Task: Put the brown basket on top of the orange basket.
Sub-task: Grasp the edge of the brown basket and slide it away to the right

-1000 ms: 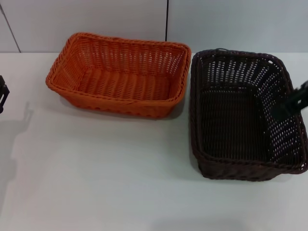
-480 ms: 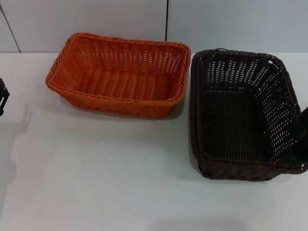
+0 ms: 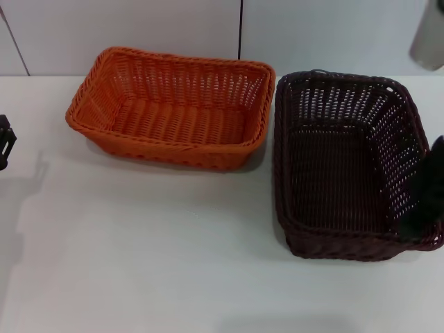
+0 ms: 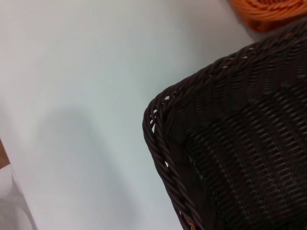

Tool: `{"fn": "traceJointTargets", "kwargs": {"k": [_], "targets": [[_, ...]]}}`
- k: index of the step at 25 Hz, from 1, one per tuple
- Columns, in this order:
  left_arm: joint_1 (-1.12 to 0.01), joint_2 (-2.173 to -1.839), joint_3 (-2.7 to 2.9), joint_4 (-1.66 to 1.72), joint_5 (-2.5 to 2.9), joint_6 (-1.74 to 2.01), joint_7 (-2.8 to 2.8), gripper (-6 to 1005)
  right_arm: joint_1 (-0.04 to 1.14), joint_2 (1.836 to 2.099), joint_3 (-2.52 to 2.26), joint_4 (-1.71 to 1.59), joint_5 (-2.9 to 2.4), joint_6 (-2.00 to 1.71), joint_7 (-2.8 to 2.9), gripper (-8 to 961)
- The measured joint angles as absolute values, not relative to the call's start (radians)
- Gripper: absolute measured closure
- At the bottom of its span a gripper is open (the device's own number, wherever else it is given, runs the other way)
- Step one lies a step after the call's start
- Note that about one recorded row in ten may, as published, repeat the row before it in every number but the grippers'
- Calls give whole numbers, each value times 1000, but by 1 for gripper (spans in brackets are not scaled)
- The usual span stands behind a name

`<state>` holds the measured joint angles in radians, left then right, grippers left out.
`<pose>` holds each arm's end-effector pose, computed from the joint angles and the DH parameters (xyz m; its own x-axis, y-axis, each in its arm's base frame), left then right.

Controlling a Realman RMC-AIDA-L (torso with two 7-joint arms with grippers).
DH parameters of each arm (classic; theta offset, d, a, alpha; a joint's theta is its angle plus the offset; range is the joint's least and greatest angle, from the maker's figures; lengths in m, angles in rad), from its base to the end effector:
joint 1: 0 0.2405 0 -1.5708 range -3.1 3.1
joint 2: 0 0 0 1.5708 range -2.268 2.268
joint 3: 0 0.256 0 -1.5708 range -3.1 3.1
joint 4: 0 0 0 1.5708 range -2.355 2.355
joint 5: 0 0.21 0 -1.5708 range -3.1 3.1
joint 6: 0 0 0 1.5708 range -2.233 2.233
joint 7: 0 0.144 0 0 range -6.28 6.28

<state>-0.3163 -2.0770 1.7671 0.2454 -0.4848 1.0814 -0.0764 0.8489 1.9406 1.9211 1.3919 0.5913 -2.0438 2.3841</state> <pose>-0.3674 0.3146 0.0197 0.7351 -0.0230 0.6776 0.6769 0.0809 -0.7316 0.1269 0.3563 0.0777 0.7670 -0.4529 0.4545 -0.3755 -0.8912 -0.2544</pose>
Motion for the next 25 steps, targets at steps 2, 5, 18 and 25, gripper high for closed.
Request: {"fn": "traceJointTargets", "kwargs": {"k": [2,5,18,25], "targets": [[-316,-2077,1767,245,-485,1081,-77,200,846,1948,1896,1384,591,-2025,2383,165],[-316,-2077,1767,249,-485,1081,-77,200,845,1957,1874,1372,592,-2010,2381,165],[-316,-2077,1767,252,-485,1081,-77,200,856,1983,1786,1279,580,-1924,2371,166],[-316,-2077,1769,253,-485,1081,-77,200,862,1987,1733,1201,564,-1839,2367,166]]}}
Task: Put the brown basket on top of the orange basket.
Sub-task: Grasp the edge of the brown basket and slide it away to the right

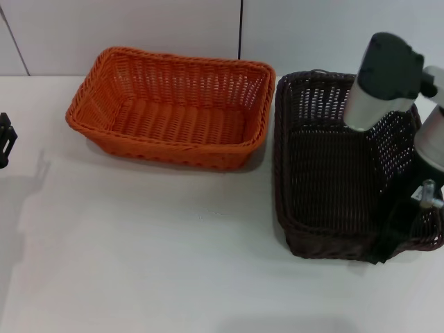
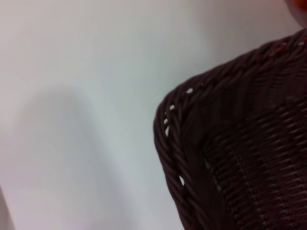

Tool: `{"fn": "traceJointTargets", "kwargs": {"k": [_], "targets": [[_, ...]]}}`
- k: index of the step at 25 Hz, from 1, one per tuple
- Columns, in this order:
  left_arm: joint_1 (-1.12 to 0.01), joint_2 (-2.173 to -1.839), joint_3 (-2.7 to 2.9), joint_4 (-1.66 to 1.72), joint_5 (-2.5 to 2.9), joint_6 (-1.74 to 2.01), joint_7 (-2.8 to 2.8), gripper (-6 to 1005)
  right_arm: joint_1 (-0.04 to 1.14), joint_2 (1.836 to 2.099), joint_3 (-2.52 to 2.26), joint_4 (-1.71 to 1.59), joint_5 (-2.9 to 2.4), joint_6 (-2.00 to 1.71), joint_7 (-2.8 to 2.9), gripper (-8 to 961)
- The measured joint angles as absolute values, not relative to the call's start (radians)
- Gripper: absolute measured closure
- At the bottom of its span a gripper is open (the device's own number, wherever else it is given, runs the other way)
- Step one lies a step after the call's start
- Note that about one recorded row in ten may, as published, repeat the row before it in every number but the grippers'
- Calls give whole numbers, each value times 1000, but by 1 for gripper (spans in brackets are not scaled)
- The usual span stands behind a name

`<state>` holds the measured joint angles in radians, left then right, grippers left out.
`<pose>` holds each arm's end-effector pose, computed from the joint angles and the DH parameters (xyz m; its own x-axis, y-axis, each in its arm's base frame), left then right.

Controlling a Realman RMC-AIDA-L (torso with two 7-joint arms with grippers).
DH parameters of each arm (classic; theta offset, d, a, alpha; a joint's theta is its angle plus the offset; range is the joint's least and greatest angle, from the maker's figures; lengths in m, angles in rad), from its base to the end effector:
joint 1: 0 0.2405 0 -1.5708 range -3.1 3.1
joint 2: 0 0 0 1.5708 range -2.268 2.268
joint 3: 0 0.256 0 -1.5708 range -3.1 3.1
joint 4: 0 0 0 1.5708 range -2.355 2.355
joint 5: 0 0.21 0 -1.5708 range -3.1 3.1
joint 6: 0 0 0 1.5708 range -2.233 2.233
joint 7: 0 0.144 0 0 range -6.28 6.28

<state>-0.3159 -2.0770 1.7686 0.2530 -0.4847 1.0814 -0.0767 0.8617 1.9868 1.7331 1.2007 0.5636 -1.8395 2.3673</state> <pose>-0.3656 0.3157 0.0198 0.7333 -0.0292 0.6793 0.6792 0.0774 -0.7298 0.1432 0.3636 0.0182 0.7430 -0.3966 0.5392 -0.3313 -0.9179 -0.2186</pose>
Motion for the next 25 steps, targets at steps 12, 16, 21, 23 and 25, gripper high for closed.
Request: {"fn": "traceJointTargets", "kwargs": {"k": [12,16,21,23,25], "targets": [[-317,-2077,1769,255,-483,1083,-77,200,870,2033,1688,1128,559,-1775,2339,213],[-317,-2077,1769,255,-483,1088,-94,200,861,2031,1679,1128,549,-1773,2324,235],[-315,-2074,1769,251,-481,1088,-115,200,857,2032,1676,1131,546,-1776,2321,455],[-314,-2074,1769,250,-480,1089,-116,200,857,2032,1676,1136,546,-1777,2321,513],[-312,-2074,1769,250,-479,1089,-116,200,857,2032,1676,1141,545,-1780,2322,571]]}}
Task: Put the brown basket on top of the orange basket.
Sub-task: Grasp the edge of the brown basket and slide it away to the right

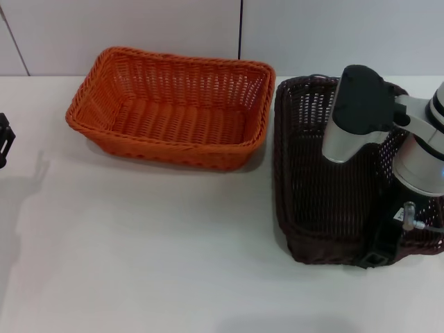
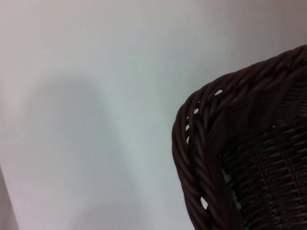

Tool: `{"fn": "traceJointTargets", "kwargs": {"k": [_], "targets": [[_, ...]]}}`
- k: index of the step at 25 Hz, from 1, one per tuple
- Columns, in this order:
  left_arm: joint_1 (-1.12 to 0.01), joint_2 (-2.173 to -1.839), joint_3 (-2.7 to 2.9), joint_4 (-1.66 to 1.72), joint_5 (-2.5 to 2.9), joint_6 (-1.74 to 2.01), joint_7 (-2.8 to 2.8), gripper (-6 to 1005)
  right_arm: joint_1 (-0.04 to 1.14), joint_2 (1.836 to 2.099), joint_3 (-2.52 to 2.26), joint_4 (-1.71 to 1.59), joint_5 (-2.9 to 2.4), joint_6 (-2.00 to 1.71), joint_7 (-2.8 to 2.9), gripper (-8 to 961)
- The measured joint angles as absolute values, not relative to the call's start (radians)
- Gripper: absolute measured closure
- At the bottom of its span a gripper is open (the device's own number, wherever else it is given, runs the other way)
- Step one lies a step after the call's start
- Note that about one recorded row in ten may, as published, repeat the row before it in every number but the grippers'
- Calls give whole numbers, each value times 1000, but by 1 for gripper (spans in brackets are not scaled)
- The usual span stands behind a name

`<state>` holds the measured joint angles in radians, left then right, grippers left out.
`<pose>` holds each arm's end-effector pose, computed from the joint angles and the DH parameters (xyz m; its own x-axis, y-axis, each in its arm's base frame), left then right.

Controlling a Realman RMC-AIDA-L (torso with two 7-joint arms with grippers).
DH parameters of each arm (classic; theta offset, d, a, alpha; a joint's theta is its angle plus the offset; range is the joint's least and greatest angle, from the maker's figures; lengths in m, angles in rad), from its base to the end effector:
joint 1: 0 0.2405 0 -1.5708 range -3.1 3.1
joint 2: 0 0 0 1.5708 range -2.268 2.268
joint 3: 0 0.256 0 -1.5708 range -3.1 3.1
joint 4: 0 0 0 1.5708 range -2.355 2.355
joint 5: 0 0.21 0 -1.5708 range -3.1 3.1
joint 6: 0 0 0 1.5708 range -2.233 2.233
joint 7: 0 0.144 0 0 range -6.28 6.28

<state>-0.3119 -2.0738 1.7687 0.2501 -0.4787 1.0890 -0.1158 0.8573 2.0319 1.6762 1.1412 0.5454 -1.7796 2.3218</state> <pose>-0.3669 0.3140 0.0211 0.7114 -0.0342 0.7020 0.7022 0.0746 -0.7080 0.1493 0.3568 -0.0099 0.7477 -0.3340 0.5738 -0.2949 -0.9414 -0.1637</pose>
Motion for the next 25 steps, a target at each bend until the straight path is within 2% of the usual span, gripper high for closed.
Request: {"fn": "traceJointTargets", "kwargs": {"k": [3,8,25], "targets": [[-311,-2074,1769,249,-478,1089,-116,200,853,2032,1676,1168,543,-1790,2326,658],[-308,-2074,1769,248,-477,1089,-117,200,841,2041,1676,1216,503,-1821,2329,734],[-308,-2075,1770,255,-477,1089,-117,200,770,2071,1650,1666,298,-1959,2363,786]]}}
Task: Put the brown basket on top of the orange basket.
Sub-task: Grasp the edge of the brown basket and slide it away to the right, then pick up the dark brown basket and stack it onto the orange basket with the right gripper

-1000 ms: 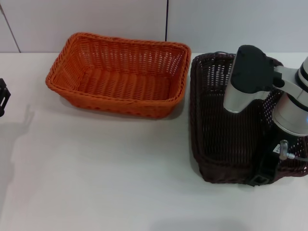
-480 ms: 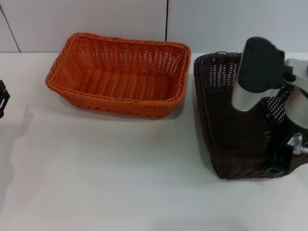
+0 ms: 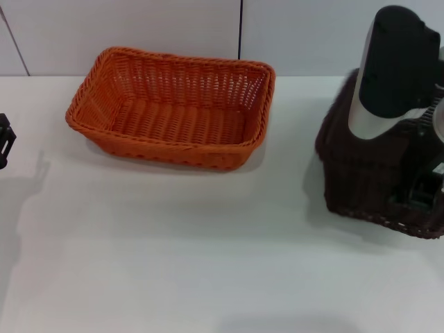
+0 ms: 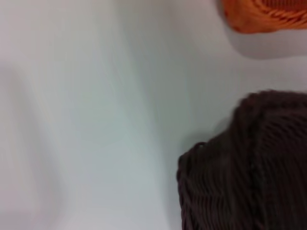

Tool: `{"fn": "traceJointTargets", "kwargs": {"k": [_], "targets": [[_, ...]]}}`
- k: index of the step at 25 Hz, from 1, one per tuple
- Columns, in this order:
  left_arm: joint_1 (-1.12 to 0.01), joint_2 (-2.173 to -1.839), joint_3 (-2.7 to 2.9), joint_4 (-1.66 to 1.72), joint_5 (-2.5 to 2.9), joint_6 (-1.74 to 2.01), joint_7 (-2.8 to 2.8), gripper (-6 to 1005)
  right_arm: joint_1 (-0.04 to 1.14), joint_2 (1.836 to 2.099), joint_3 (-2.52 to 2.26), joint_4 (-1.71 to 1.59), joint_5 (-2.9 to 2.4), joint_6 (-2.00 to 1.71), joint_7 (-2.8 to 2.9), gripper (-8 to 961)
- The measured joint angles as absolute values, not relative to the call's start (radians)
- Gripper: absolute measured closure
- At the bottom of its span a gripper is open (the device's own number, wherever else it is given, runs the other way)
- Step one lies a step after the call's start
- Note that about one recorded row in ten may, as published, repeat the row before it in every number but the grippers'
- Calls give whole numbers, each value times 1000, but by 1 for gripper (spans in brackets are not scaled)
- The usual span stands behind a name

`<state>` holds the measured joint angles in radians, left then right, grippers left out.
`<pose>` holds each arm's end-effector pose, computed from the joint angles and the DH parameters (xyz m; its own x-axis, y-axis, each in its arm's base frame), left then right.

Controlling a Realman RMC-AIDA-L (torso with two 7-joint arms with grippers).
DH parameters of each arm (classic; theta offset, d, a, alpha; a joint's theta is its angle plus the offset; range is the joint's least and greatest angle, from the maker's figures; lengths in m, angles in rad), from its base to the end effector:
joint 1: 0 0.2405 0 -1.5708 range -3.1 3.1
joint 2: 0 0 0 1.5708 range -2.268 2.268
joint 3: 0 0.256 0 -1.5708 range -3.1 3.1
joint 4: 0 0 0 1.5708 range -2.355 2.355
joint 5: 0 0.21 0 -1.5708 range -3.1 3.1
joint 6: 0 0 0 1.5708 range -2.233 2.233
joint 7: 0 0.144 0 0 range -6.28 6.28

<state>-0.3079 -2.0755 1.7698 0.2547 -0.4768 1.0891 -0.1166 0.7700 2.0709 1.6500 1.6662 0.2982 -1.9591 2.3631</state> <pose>-0.3664 0.3132 0.0202 0.7094 -0.0347 0.7039 0.7043 0.0728 -0.7062 0.1050 0.3379 0.0414 0.7468 -0.2762 0.6050 -0.0307 -0.9230 -0.3835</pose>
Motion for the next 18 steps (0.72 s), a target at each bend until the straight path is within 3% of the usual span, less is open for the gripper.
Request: {"fn": "traceJointTargets", "kwargs": {"k": [18], "targets": [[-307,-2075,1770,249,-477,1085,-118,200,773,2068,1573,1881,213,-1974,2347,793]]}}
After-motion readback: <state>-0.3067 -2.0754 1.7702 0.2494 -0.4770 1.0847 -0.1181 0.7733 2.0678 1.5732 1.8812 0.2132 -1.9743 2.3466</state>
